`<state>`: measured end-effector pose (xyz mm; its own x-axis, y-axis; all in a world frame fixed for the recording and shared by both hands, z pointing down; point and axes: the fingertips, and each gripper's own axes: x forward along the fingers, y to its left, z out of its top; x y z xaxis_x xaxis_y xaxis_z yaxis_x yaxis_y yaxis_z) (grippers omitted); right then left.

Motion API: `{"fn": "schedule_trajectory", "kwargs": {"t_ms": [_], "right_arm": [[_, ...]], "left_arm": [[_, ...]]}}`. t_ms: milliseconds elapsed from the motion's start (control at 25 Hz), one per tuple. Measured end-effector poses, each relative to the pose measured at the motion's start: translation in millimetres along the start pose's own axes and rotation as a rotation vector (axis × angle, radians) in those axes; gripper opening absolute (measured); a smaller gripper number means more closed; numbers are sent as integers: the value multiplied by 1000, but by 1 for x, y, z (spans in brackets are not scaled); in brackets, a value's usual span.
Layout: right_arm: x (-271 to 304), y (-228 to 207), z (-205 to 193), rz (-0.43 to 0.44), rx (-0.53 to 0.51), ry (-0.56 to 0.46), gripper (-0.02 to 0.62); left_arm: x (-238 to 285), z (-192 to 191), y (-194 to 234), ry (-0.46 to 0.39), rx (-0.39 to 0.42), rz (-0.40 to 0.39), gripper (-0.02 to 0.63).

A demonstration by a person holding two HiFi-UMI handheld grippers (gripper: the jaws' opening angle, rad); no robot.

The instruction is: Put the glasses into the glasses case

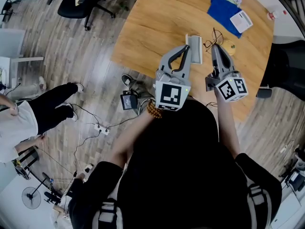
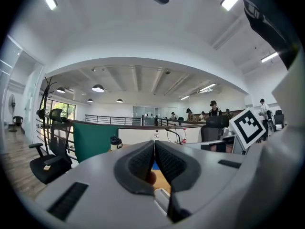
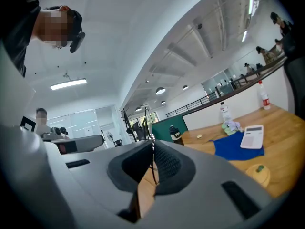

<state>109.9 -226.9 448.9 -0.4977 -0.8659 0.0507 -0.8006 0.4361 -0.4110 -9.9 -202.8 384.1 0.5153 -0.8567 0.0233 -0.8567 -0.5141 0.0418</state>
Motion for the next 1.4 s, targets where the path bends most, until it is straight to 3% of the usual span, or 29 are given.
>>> {"fn": "schedule_trajectory", "kwargs": {"t_ms": [720, 1400], "right_arm": [[15, -65, -97, -130, 70, 249, 15], [41, -96, -178, -224, 39, 510, 16]], "left_arm": [[2, -8, 3, 36, 13, 20, 22], [2, -13, 15, 51, 10, 41, 23]]}}
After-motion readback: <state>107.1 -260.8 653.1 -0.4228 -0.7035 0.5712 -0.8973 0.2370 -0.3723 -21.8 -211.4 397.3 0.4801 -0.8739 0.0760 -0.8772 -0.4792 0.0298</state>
